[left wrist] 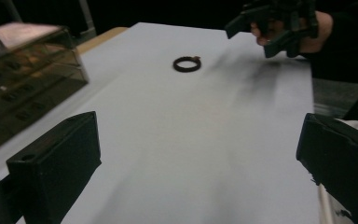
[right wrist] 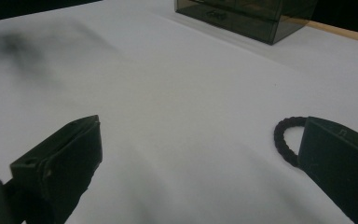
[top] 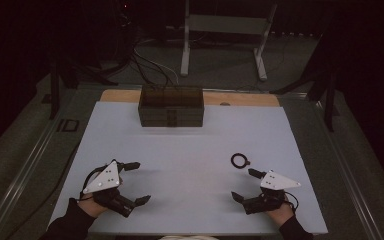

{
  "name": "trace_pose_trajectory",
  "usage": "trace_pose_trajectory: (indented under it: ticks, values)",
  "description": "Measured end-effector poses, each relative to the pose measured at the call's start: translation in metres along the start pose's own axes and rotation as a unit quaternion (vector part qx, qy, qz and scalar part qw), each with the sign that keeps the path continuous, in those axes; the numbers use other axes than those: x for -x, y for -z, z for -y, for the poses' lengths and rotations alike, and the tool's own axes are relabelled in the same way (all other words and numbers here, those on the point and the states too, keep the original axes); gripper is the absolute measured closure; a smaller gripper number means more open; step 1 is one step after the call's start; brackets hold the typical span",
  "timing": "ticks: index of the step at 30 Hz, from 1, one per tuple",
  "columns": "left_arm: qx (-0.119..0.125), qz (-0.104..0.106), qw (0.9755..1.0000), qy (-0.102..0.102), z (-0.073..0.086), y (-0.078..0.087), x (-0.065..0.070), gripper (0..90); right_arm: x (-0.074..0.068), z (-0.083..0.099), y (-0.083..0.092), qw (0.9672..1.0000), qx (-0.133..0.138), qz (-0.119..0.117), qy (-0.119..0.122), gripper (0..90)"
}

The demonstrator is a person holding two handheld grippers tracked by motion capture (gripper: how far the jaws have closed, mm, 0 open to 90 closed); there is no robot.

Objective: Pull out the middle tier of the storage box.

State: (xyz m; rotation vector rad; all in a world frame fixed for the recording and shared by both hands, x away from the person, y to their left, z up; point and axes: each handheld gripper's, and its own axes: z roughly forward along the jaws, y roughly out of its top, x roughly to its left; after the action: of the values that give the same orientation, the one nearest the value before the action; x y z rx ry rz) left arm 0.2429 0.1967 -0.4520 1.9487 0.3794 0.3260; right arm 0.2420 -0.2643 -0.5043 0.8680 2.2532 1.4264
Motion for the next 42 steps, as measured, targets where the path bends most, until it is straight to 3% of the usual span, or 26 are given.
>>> trace_pose_trajectory:
  ticks: [9, 24, 29, 35, 38, 42]
  values:
    - [-0.010, -0.002, 0.9999, -0.010, -0.007, -0.003, -0.006, 1.0, -0.001, 0.000, 0.000, 1.0000, 0.002, -0.002, 0.001, 0.0]
    - [-0.027, -0.014, 0.9989, -0.035, -0.025, -0.006, -0.027, 1.0, -0.001, -0.001, 0.001, 1.0000, 0.007, -0.002, -0.002, 0.0]
    - [-0.022, -0.016, 0.9992, -0.028, -0.024, -0.012, -0.032, 1.0, -0.001, -0.001, 0.001, 1.0000, 0.007, -0.002, 0.002, 0.0]
    - [-0.033, -0.025, 0.9979, -0.049, -0.025, -0.022, -0.037, 1.0, -0.002, -0.002, 0.000, 1.0000, 0.008, -0.002, 0.000, 0.0]
    - [-0.024, -0.032, 0.9973, -0.062, -0.026, -0.026, -0.040, 1.0, -0.002, -0.002, 0.000, 1.0000, 0.007, -0.001, 0.004, 0.0]
    - [-0.045, -0.041, 0.9960, -0.066, -0.030, -0.033, -0.045, 1.0, -0.002, -0.002, 0.000, 1.0000, 0.005, -0.001, 0.004, 0.0]
